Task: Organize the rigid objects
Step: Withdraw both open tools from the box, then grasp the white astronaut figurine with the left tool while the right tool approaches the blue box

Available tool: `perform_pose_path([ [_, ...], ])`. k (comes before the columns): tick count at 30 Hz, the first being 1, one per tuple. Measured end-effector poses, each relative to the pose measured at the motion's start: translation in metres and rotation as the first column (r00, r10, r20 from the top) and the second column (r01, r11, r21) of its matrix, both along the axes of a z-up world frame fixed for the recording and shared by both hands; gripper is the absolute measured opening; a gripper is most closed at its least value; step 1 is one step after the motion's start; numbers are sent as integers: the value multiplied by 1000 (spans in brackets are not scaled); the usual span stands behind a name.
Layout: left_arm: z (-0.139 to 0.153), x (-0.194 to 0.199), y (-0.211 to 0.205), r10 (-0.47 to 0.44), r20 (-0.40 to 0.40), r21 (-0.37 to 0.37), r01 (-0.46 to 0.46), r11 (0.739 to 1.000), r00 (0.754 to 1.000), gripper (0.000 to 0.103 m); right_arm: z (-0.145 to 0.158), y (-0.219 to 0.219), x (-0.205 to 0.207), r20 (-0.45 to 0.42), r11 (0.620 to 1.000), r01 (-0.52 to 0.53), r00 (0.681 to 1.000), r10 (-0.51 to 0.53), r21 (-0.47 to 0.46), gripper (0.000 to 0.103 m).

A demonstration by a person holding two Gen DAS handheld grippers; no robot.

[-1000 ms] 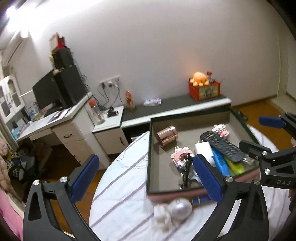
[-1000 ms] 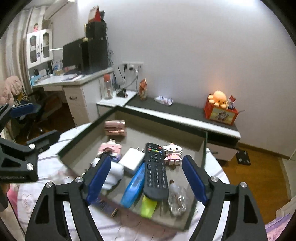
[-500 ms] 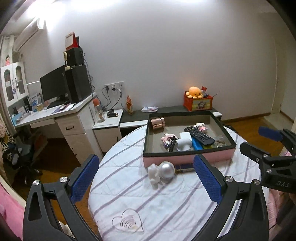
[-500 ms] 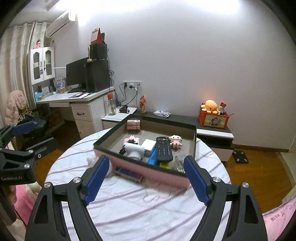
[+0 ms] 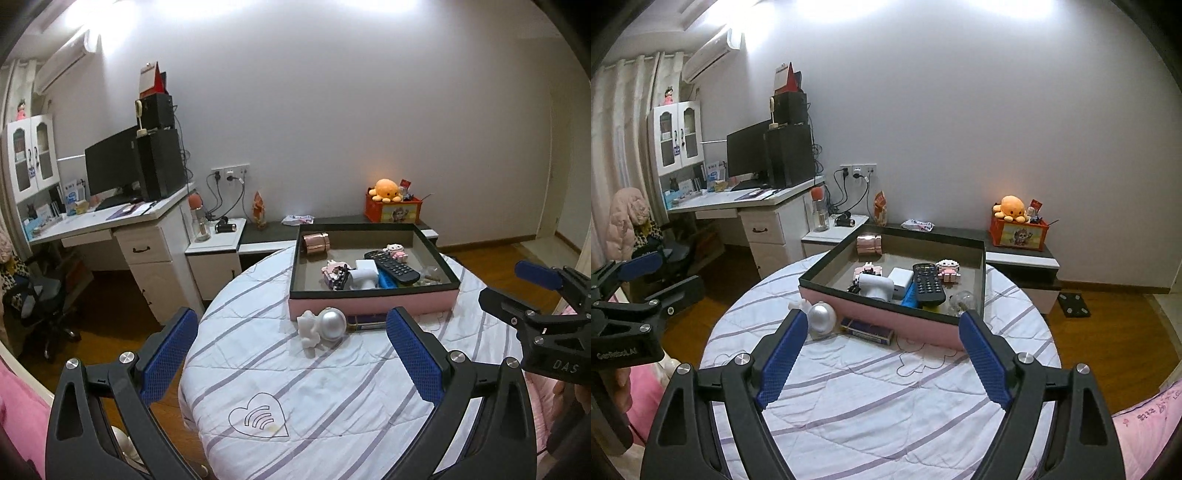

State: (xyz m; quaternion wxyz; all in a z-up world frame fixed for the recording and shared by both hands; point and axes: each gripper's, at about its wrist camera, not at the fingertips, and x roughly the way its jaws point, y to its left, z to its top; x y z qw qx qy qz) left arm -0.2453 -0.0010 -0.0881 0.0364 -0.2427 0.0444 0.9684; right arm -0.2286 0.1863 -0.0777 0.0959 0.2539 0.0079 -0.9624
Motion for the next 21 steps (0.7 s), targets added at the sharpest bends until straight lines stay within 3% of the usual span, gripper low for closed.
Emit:
perform_pose_path([
  [11, -43, -35, -5, 19, 122, -19, -16, 1000, 992, 103, -40, -4, -35, 116, 1000, -3, 993, 2, 9, 86],
  [21, -99, -91, 5, -13, 280, -7, 16, 1000, 960, 103, -96, -8, -79, 259, 1000, -20, 966, 16, 16, 86],
])
